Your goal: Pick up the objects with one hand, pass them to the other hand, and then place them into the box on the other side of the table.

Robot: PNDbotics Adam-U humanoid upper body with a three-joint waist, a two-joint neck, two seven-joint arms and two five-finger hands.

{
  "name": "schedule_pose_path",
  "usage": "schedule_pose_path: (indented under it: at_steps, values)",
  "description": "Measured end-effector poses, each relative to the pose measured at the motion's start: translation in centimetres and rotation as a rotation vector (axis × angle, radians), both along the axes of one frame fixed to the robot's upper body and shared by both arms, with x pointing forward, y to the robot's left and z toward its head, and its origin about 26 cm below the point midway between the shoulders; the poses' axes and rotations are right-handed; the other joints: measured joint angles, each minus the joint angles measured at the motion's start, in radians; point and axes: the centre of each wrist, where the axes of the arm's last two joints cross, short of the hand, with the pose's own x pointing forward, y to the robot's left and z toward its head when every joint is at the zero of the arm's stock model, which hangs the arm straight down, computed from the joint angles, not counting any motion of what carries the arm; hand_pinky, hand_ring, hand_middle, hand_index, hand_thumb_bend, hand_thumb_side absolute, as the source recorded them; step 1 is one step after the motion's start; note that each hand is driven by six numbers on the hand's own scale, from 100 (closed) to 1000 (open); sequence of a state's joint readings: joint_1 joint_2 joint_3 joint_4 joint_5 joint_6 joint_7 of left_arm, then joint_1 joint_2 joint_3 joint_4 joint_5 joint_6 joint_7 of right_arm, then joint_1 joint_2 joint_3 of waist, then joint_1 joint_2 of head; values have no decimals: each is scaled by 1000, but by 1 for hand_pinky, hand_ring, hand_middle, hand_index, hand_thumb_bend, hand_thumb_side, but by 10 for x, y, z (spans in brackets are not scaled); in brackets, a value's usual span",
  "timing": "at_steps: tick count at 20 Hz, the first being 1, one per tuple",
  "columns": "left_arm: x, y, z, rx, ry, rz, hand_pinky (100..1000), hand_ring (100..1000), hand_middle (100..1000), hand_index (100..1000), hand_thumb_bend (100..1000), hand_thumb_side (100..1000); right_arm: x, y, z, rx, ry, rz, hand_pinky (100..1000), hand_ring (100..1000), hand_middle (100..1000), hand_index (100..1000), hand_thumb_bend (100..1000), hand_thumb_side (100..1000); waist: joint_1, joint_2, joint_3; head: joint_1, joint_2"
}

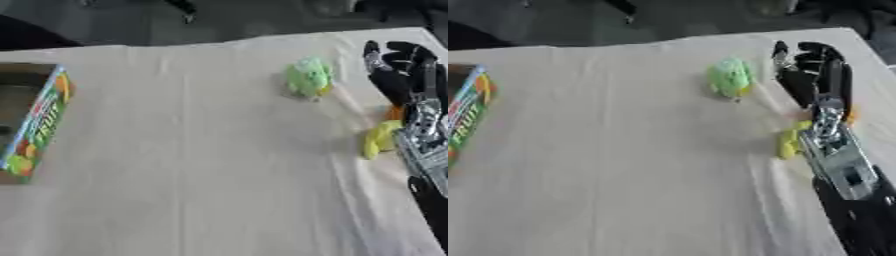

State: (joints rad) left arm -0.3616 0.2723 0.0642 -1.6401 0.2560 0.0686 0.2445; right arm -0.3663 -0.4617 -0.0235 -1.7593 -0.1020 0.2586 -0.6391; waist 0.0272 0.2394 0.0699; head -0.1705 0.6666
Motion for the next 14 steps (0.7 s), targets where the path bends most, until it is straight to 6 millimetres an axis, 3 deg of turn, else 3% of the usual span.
schedule_pose_path:
  at_steps: [14]
  values:
    - [0,0,0,0,0,0,596,708,650,748,499,725,0,1,3,-1,-7,4,689,664,572,702,358,348,0,0,0,-5,26]
